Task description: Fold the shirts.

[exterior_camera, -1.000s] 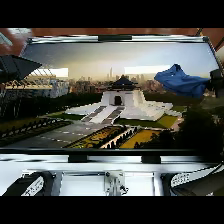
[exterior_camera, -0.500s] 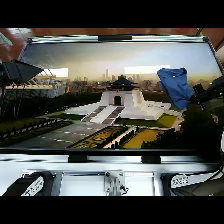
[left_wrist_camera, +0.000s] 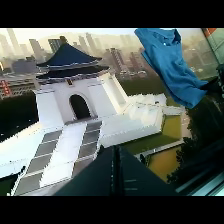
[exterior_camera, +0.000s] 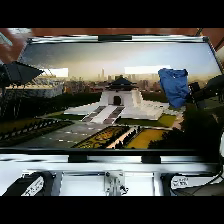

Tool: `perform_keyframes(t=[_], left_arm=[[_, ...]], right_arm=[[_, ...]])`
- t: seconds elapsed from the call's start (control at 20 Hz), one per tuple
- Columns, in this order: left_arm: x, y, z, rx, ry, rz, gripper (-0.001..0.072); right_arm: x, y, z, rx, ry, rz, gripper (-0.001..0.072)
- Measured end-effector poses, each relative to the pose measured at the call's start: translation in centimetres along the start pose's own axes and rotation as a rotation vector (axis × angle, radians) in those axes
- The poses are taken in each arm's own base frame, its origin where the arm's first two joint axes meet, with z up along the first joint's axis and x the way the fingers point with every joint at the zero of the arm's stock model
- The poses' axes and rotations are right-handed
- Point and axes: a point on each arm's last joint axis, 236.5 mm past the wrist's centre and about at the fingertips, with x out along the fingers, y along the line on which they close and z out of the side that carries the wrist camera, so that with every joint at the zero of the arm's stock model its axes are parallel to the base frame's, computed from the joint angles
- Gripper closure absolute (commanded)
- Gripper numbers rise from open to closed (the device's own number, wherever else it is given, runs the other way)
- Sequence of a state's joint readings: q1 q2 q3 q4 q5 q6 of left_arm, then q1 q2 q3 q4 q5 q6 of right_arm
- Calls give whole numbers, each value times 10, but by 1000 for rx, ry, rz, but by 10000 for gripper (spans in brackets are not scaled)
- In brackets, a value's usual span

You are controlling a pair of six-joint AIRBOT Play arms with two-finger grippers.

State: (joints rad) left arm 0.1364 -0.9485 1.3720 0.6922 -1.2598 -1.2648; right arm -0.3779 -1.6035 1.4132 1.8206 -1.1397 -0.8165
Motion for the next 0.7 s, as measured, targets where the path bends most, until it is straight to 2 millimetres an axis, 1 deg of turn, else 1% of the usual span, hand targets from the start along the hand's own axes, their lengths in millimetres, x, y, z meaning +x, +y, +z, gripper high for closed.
perform_keyframes(t=[0.15, 0.25, 0.3, 0.4, 0.45, 0.55, 0.65, 0.7], left_arm=[[0, 0, 0, 0, -2, 1, 678], [0, 0, 0, 0, -2, 1, 677], [0, 0, 1, 0, -2, 1, 678], [0, 0, 1, 1, -4, 2, 677], [0, 1, 2, 1, -8, 3, 678], [0, 2, 5, 0, -22, 8, 677], [0, 4, 11, 0, -44, 16, 678], [1, 6, 13, -2, -54, 19, 678]], right_arm=[[4, -3, -6, 15, 9, -11, 650], [12, -14, -15, 20, 40, -44, 649], [16, -20, -20, 26, 55, -61, 618], [19, -29, -25, 32, 71, -87, 280], [16, -31, -24, 25, 70, -91, 245], [1, -27, -14, -2, 38, -66, 245], [-26, -19, 1, -36, -19, -37, 245], [-44, -14, 10, -56, -58, -22, 246]])
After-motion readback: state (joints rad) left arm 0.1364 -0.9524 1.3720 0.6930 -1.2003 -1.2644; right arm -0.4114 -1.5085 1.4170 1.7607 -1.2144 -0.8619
